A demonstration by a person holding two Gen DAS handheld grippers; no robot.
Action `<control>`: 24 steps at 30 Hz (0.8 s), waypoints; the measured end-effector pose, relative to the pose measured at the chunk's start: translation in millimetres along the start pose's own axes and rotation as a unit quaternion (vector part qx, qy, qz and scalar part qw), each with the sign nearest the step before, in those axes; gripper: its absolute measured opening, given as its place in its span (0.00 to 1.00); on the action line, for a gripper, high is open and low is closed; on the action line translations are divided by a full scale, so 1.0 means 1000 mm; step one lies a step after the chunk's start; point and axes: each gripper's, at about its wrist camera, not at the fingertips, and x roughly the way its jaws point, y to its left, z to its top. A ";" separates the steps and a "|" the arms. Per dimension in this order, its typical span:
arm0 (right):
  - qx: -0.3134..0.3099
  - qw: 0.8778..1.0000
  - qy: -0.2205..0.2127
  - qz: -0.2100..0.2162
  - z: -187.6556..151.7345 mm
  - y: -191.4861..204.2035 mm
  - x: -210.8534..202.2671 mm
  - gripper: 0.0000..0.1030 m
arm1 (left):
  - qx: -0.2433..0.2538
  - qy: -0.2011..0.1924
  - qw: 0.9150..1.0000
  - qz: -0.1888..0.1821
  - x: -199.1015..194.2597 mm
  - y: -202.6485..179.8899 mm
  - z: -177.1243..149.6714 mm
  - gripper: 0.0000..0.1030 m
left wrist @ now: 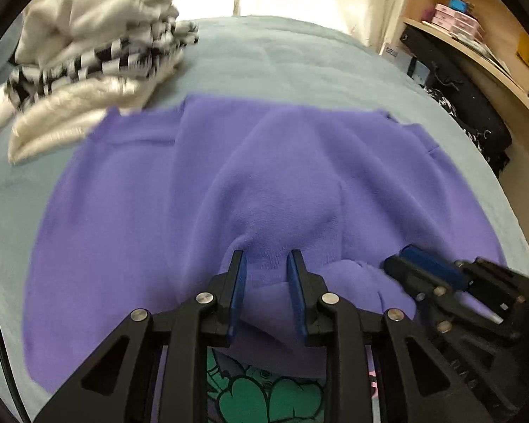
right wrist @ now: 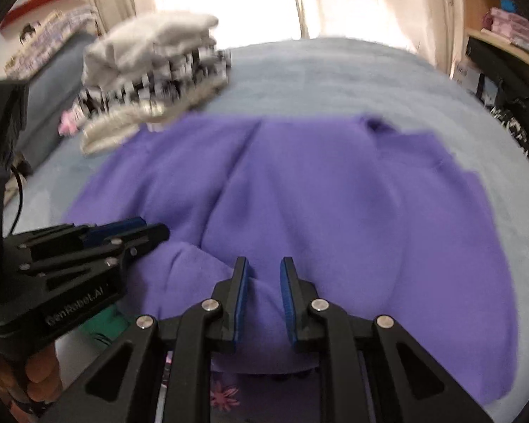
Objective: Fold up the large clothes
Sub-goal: 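Lay the hood down and open both grippers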
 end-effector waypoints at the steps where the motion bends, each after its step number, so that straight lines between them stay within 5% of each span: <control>1: -0.002 1.000 -0.006 -0.005 -0.003 0.002 0.002 0.16 | 0.001 -0.005 1.000 0.001 0.001 0.000 -0.002 0.22; 7: -0.004 1.000 -0.017 -0.011 -0.007 0.004 0.001 0.18 | 0.025 -0.028 0.999 0.028 -0.002 -0.010 -0.010 0.22; 17: 0.013 0.999 -0.003 0.032 0.009 0.000 -0.012 0.19 | 0.017 -0.026 1.000 -0.003 -0.020 -0.002 -0.002 0.24; 21: 0.022 0.998 -0.041 0.049 0.027 -0.003 -0.035 0.19 | -0.002 -0.058 0.998 -0.028 -0.040 0.002 0.013 0.39; 24: 0.024 0.998 -0.051 0.040 0.045 -0.004 -0.030 0.19 | -0.012 -0.073 0.997 -0.025 -0.036 0.000 0.030 0.40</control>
